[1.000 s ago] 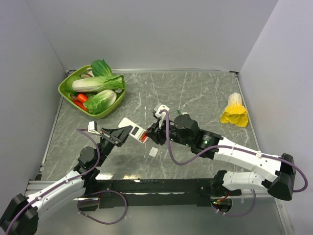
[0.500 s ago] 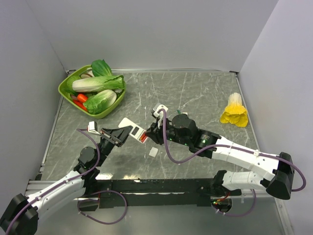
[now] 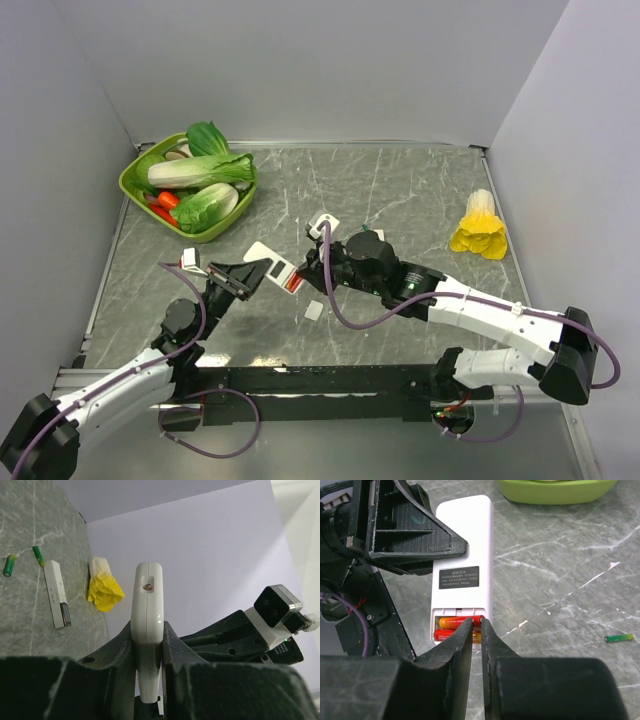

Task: Load the batteries into the remote control
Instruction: Load the battery into the remote control.

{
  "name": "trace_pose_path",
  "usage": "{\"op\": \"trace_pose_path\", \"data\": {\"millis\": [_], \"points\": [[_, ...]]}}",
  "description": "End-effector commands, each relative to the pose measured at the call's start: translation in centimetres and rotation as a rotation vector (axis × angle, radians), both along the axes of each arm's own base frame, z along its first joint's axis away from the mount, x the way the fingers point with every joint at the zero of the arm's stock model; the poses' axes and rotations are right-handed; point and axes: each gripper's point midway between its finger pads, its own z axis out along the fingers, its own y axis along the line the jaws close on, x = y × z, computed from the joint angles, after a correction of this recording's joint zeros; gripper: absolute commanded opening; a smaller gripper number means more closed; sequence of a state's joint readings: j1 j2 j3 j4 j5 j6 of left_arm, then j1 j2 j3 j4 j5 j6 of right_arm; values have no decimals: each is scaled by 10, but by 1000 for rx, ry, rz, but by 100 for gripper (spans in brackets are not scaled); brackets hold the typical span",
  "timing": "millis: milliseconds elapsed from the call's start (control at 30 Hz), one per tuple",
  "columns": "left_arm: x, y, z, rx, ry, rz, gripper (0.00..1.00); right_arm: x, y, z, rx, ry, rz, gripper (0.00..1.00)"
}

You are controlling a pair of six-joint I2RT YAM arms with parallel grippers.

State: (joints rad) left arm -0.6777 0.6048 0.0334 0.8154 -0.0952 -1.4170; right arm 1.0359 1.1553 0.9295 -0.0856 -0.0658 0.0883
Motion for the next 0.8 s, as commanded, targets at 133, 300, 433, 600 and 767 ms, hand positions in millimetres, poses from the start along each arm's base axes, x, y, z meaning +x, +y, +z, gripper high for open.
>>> {"op": "trace_pose_path", "data": {"millis": [133,300,433,600,767], "points": [[-13,11,17,-78,-100,4,2,-10,7,-11,-36,65,46,10],[-13,13,20,-78,-114,15,2,-17,9,-19,-50,96,77,6],[-14,16,20,-91,-125,24,1,-20,10,-20,-67,110,85,6],[-17,22,25,-113,-152,42,2,-21,10,-34,-116,152,83,6],[-21,22,32,-105,-188,38,2,-21,12,-44,-167,178,68,6]]}}
